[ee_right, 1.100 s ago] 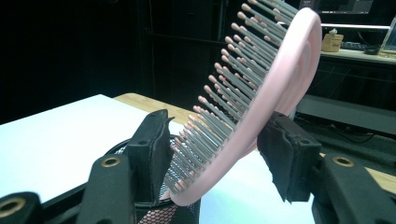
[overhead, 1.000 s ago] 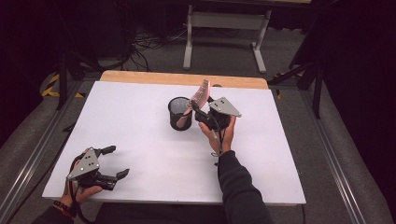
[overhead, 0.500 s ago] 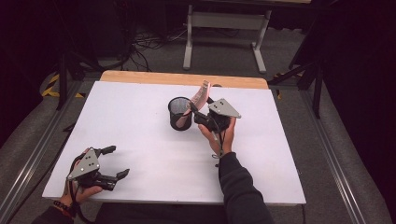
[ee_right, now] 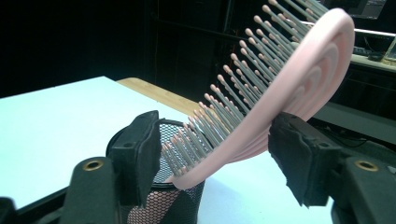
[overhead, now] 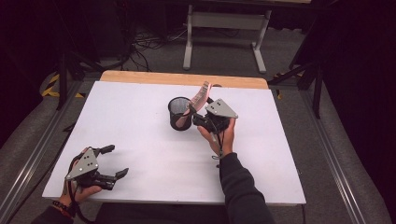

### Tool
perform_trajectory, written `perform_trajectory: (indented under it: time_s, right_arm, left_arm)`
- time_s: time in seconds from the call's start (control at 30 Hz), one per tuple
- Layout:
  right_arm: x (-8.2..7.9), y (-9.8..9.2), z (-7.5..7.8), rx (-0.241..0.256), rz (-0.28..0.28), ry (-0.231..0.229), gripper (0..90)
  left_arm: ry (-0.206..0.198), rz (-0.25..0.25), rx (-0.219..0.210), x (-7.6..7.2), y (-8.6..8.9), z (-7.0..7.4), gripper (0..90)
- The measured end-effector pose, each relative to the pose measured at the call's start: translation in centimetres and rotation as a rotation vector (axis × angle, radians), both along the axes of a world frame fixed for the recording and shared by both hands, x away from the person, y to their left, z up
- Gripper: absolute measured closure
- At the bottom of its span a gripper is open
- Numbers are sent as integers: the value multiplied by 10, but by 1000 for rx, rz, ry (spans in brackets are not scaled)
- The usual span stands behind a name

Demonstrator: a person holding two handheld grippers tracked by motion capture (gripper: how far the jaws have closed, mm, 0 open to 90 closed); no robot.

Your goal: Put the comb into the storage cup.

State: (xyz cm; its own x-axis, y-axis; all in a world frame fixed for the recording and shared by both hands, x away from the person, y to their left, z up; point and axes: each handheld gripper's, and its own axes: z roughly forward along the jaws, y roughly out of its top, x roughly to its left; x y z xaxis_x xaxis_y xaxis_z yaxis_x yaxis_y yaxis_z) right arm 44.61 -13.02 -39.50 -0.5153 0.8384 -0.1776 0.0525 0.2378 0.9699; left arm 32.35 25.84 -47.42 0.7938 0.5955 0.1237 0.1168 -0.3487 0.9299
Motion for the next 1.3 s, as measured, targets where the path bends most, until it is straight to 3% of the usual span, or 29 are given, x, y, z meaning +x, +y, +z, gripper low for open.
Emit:
perform_trajectory:
  time_s: [0.4,1.03,1.3]
  right_arm:
    - [-3,1,11,-44,-5,-12,281]
    - [-8,-4,23,-46,-10,-23,229]
    - [-11,-1,25,-78,-26,-33,147]
  left_arm:
    - [-1,-1,-4,0,0,1,77]
    - [4,-6,-8,0,-1,0,77]
    - [3,-11,-13,0,-1,0,75]
